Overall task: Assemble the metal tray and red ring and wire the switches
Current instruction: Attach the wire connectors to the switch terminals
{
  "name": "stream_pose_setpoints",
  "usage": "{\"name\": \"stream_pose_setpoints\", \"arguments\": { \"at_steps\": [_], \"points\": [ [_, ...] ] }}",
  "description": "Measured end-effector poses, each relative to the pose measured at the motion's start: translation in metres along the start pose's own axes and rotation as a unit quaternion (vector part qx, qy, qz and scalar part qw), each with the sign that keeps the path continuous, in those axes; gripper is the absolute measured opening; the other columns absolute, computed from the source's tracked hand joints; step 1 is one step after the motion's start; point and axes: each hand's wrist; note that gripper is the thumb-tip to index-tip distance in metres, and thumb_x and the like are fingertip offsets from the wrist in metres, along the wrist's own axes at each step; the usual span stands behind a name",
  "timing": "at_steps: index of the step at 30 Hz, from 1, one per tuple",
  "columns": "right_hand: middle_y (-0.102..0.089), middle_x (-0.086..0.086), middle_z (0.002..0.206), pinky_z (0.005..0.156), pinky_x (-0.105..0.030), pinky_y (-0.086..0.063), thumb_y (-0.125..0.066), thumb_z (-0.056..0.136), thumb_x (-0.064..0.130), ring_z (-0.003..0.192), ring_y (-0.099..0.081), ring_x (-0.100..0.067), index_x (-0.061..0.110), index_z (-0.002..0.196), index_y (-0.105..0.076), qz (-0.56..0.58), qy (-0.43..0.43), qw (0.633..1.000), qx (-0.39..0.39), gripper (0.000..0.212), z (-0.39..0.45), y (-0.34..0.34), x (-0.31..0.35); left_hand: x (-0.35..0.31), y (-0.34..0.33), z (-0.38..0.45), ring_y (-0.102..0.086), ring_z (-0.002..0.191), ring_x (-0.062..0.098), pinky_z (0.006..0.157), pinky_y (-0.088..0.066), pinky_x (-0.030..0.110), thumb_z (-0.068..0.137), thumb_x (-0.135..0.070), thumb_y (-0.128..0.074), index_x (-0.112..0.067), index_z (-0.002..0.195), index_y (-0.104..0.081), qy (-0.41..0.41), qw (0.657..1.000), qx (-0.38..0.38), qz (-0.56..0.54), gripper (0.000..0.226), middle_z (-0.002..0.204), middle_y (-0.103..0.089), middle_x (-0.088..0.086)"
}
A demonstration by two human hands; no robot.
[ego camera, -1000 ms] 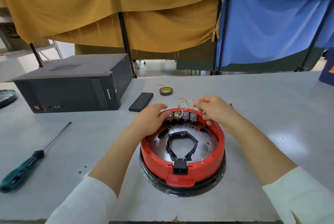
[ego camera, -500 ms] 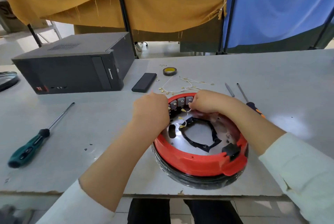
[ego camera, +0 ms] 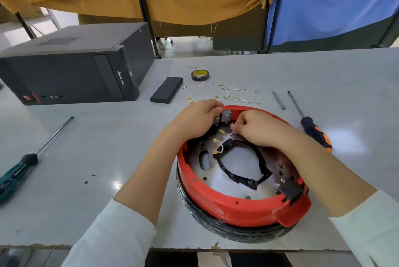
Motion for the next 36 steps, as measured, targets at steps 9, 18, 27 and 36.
{"name": "stream_pose_setpoints", "arguments": {
  "at_steps": [9,18,27,36],
  "points": [
    [-0.058,-0.004,0.074,0.053,-0.028,-0.032,-0.053,0.095,0.032,0.065,-0.05,-0.017,0.015,0.074,-0.056,-0.016,0.013,1.0,-0.001,0.027,0.007,-0.003,0.004,0.004,-0.002,0.004,-0.054,0.115,0.018,0.102,-0.04,0.034,0.102,-0.027,-0.042,-0.024,0.123,-0.062,0.008,0.999,-0.004,-0.037,0.029,0.123,-0.064,-0.002],
    [-0.053,-0.003,0.067,0.05,-0.028,-0.029,-0.055,0.094,0.03,0.058,-0.046,-0.017,0.011,0.076,-0.058,-0.02,0.007,1.0,-0.011,0.027,0.008,-0.004,0.01,0.004,-0.002,0.004,-0.055,0.113,0.017,0.102,-0.041,0.034,0.102,-0.028,-0.042,-0.026,0.122,-0.062,0.012,0.999,-0.003,-0.05,0.028,0.121,-0.064,-0.004],
    [-0.06,-0.007,0.073,0.05,-0.025,-0.031,-0.058,0.094,0.027,0.063,-0.051,-0.02,0.015,0.064,-0.051,-0.012,0.004,0.998,-0.065,0.033,0.006,-0.011,0.014,0.004,-0.001,0.004,-0.058,0.109,0.017,0.099,-0.044,0.036,0.102,-0.028,-0.042,-0.027,0.12,-0.063,0.018,0.998,0.002,-0.055,0.027,0.115,-0.066,-0.003],
    [-0.054,0.001,0.05,0.031,-0.017,-0.03,-0.055,0.095,0.023,0.028,-0.052,-0.012,0.018,0.057,-0.045,0.03,-0.008,0.995,-0.091,0.04,0.004,-0.019,0.013,0.004,-0.002,0.004,-0.059,0.104,0.016,0.091,-0.044,0.03,0.102,-0.029,-0.042,-0.028,0.119,-0.063,0.013,0.999,-0.001,-0.048,0.027,0.111,-0.067,-0.001]
  ]
}}
Point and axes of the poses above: each hand's wrist, its own z-axis towards the middle knuckle, its own y-axis out of the back of the hand, x = y × z
